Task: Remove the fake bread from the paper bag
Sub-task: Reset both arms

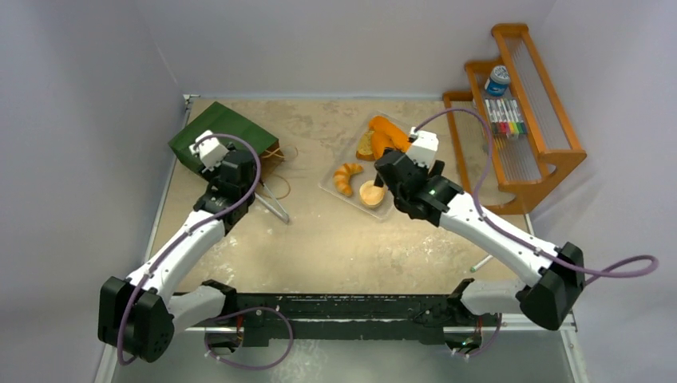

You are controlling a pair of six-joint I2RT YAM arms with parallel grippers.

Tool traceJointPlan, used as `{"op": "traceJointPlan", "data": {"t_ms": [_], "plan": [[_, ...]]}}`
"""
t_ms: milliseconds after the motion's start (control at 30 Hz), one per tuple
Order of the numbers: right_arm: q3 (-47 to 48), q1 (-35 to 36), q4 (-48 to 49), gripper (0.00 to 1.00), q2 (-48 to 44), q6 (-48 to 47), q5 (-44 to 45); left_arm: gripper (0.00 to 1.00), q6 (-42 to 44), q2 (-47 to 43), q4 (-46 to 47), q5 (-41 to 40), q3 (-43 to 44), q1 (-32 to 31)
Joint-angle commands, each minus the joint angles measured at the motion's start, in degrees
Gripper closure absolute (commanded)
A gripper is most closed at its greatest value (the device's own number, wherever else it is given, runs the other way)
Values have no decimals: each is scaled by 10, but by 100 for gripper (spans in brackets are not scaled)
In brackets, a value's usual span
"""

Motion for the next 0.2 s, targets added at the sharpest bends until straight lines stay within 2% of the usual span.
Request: {"op": "traceJointPlan", "data": {"t_ms": [0, 67, 167], "plan": [[-17, -13, 1, 2, -35, 31, 55, 46, 40, 0, 59, -35, -11, -10], [-25, -16, -2, 4, -40, 42, 53, 46, 48, -5, 69, -29, -18, -12], [-33, -16, -4, 0, -54, 53, 51, 46, 56, -10, 69, -29, -20, -12]]}}
